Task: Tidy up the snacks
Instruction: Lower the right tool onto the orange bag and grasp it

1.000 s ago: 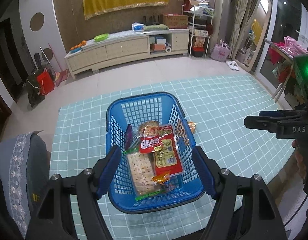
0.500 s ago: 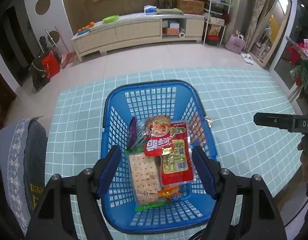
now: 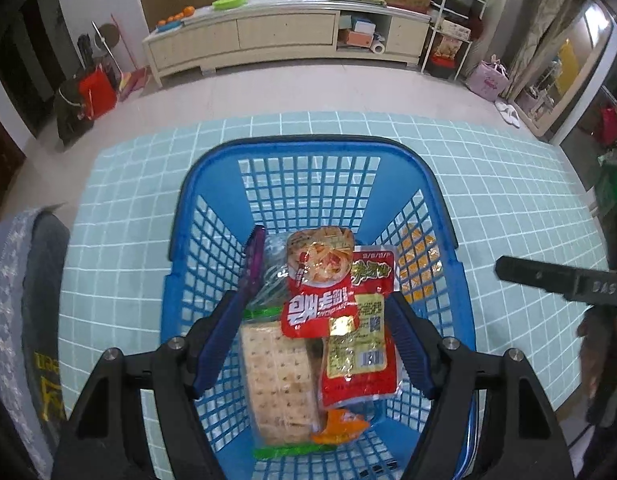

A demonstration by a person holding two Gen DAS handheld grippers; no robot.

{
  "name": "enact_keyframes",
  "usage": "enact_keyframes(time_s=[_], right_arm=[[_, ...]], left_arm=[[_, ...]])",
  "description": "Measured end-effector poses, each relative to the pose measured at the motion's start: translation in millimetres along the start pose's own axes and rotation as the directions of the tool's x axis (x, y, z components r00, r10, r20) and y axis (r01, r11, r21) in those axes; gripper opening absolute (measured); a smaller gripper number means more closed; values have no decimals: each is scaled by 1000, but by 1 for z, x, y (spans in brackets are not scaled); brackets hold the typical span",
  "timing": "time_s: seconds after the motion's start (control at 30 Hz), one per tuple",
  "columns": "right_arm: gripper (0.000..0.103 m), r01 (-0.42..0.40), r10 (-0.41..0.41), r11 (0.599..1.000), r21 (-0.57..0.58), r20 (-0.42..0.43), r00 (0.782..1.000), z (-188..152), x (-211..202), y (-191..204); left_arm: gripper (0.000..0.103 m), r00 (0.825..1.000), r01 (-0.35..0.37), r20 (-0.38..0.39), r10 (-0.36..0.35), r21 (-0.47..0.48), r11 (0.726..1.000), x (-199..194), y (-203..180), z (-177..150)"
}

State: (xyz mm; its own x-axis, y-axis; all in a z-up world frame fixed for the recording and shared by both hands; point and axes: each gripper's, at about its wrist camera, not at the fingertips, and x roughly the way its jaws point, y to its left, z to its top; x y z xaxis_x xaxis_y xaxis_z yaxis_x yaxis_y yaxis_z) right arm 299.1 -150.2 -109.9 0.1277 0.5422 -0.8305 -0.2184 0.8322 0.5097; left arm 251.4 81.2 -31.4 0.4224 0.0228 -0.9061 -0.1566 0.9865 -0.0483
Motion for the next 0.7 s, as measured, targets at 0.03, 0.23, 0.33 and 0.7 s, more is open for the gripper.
enact_keyframes(time_s=[0.03,0.23,0.33,0.7], right_arm=[[90,-10,10,1000,5,-5,1000,2,3,-1],[71,-90,93,994,67,-40,995,16,31,-17],[68,-93,98,992,86,-60,993,18,42,-22],[60,-116,122,991,65,-85,989,19,59,-28]], left_arm=[[71,1000,0,-3,0,0,1000,3,0,2],[71,1000,5,-6,-5,8,1000,16,-4,8],[71,1000,-18,0,18,32,999,19,-6,10],[71,1000,-18,15,17,37,999,16,-2,13]])
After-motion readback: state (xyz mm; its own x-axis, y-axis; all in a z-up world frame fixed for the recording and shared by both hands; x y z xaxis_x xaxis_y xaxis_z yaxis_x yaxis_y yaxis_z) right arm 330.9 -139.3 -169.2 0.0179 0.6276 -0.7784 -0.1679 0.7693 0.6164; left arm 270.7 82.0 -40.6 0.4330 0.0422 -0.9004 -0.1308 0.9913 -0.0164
